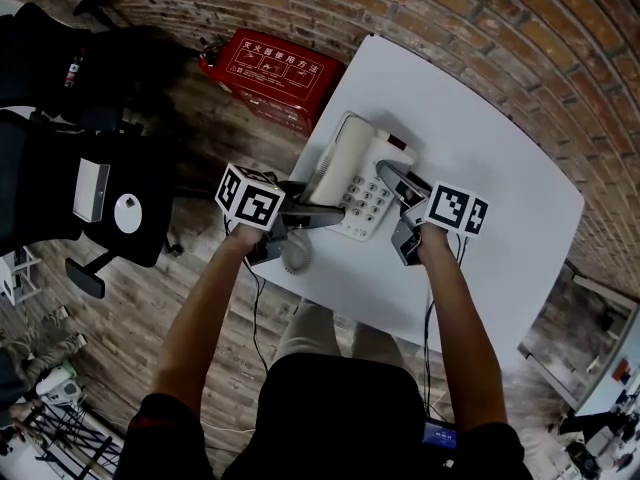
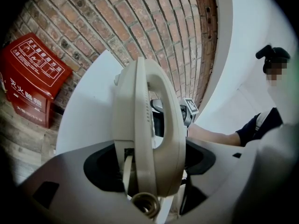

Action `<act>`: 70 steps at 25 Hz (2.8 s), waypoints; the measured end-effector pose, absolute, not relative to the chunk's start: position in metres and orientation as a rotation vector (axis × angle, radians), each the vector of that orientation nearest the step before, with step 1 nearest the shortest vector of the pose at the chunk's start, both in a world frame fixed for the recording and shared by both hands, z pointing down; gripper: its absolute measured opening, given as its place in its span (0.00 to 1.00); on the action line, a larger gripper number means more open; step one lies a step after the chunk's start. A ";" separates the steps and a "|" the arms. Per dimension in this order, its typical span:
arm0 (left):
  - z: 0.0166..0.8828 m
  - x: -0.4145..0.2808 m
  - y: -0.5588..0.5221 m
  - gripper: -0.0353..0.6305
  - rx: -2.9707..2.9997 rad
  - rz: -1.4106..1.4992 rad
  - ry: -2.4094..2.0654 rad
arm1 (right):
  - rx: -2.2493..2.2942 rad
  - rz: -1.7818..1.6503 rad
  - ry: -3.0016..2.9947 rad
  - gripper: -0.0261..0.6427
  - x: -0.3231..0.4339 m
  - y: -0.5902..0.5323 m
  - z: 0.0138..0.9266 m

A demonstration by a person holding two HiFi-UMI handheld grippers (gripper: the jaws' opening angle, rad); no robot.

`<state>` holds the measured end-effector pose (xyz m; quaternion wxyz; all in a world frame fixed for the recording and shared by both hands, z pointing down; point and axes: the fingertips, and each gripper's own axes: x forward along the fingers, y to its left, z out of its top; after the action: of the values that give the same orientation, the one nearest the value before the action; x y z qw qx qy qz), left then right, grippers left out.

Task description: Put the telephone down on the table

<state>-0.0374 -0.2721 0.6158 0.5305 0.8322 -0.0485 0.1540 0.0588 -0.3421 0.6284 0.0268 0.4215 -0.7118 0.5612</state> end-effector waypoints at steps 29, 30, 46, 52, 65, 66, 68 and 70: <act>0.618 -0.038 -0.274 0.58 1.985 0.401 -0.143 | 1.450 0.896 -2.236 0.17 0.069 -0.346 0.581; 0.618 -0.038 -0.273 0.58 1.985 0.400 -0.141 | 1.440 0.877 -2.234 0.15 0.067 -0.346 0.581; 0.614 -0.036 -0.272 0.58 1.982 0.418 -0.152 | 1.411 0.836 -2.163 0.06 0.064 -0.345 0.602; 0.617 -0.036 -0.272 0.59 2.005 0.442 -0.205 | 1.422 0.849 -2.173 0.06 0.064 -0.345 0.603; 0.620 -0.039 -0.275 0.62 2.031 0.493 -0.313 | 1.454 0.846 -2.190 0.06 0.064 -0.345 0.602; 0.620 -0.038 -0.276 0.62 2.032 0.496 -0.324 | 1.452 0.840 -2.189 0.06 0.064 -0.345 0.602; 0.619 -0.038 -0.276 0.63 2.033 0.505 -0.344 | 1.449 0.830 -2.187 0.06 0.064 -0.345 0.602; 0.619 -0.038 -0.275 0.63 2.037 0.509 -0.355 | 1.453 0.838 -2.188 0.06 0.065 -0.345 0.602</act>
<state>-0.0376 -0.2752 0.6191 0.4847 0.8368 -0.1459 0.2089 0.0649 -0.3447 0.6018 0.1910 0.5174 -0.7790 0.2985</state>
